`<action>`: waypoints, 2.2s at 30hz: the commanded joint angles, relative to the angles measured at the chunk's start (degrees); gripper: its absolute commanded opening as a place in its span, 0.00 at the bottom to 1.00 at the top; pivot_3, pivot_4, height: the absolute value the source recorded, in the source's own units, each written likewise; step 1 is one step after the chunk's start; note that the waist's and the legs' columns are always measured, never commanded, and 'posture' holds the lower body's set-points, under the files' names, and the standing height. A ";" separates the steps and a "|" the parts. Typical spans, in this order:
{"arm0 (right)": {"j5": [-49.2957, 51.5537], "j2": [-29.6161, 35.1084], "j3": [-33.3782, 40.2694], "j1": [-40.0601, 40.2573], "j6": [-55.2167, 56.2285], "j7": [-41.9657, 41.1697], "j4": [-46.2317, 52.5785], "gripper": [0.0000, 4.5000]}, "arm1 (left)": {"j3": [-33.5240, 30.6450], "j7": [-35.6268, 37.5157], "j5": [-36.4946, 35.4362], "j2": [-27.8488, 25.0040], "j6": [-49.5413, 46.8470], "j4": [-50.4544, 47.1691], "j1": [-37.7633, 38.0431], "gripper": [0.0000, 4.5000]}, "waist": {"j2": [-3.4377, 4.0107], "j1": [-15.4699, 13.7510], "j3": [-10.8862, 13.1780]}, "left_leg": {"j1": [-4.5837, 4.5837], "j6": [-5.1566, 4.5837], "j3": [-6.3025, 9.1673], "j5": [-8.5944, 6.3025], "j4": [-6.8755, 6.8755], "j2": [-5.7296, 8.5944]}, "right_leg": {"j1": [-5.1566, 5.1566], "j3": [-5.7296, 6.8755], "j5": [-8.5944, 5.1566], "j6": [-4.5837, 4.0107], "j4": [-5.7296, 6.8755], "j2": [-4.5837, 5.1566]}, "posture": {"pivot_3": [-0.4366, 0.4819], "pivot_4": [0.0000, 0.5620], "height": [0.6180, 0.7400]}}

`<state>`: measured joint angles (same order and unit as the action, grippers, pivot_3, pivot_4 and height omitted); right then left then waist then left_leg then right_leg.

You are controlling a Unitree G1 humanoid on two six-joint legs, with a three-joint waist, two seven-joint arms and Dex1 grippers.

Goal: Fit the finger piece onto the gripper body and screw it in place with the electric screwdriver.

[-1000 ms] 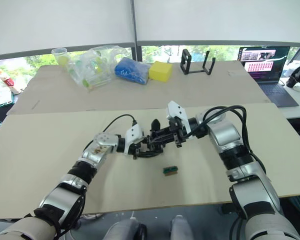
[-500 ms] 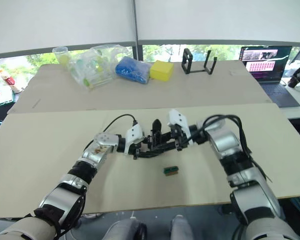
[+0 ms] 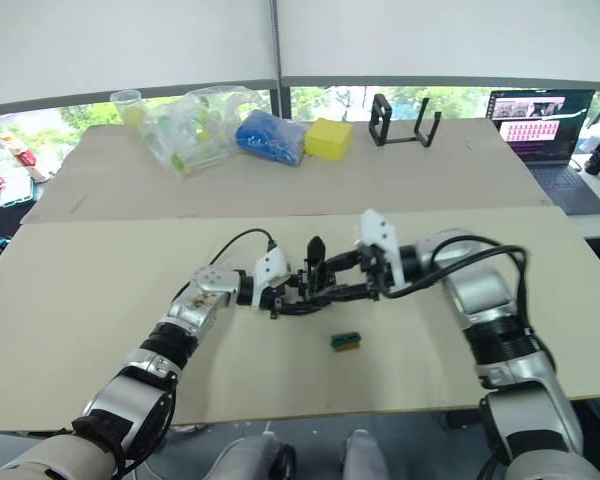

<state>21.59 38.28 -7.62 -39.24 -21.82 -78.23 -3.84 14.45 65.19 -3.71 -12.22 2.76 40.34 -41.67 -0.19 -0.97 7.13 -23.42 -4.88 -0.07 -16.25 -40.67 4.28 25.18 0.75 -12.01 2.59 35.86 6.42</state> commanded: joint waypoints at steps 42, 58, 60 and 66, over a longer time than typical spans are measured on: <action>-16.04 23.31 -12.66 -7.53 -35.52 15.76 -22.83 0.94 | -16.47 7.31 -36.17 -29.93 -52.46 -59.31 0.85 1.00 | 0.12 0.33 0.21 | -0.31 0.00 -0.02 0.00 -0.01 -0.08 | 0.13 -0.14 -0.08 -0.15 -0.04 -0.04 | 0.48 0.27 1.00; -24.35 26.80 -13.66 -4.28 6.24 -2.29 -22.79 0.42 | -14.53 6.16 -37.86 -32.72 -49.47 -63.03 3.40 1.00 | 0.67 0.28 0.62 | -0.08 0.09 -0.14 0.05 0.00 -0.10 | 0.07 -0.02 -0.09 -0.14 0.03 -0.37 | 0.48 0.27 1.00; -25.89 26.36 -13.58 -3.07 7.37 -1.51 -23.40 0.42 | -14.02 6.35 -37.85 -32.58 -49.09 -62.83 2.97 1.00 | 0.66 0.04 0.64 | -0.10 0.08 -0.12 0.05 -0.04 -0.08 | 0.02 -0.02 -0.09 -0.14 -0.01 -0.33 | 0.48 0.27 1.00; -29.76 27.89 -14.25 -4.48 3.29 -6.90 -22.73 0.88 | -12.64 7.84 -37.10 -33.32 -47.41 -62.39 2.57 1.00 | 0.69 0.40 0.69 | -0.05 0.06 -0.20 0.05 -0.07 -0.03 | 0.02 -0.09 -0.09 -0.14 0.00 -0.31 | 0.48 0.27 1.00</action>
<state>-6.79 63.94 -22.71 -41.92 -17.01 -82.88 -27.85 1.87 72.38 -40.80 -44.75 -46.12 -21.66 -37.96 0.49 -0.57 7.82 -23.45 -4.81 -0.27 -16.19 -40.72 4.23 25.21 0.66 -12.11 2.44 35.87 6.10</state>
